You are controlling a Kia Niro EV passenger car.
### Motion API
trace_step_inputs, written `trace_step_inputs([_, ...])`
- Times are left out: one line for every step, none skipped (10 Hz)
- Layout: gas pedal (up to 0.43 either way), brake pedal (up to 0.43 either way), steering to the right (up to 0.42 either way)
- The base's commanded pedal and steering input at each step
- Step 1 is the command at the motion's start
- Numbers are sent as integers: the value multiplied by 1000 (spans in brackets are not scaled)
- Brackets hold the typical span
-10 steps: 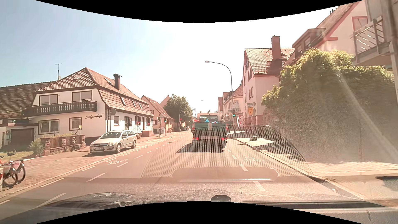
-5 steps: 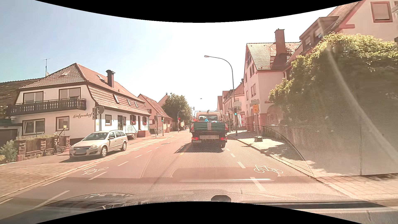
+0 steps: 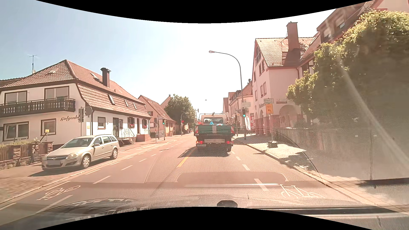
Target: Follow the waypoints while adhering to traffic rules and regulations
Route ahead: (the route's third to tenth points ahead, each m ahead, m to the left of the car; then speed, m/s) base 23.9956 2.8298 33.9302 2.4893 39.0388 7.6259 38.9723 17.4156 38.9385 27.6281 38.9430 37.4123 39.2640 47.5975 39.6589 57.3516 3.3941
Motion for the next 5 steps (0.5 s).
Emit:
trace_step_inputs([0, 0, 3])
trace_step_inputs([0, 0, 3])
trace_step_inputs([0, 0, 3])
trace_step_inputs([0, 0, 3])
trace_step_inputs([8, 0, 3])
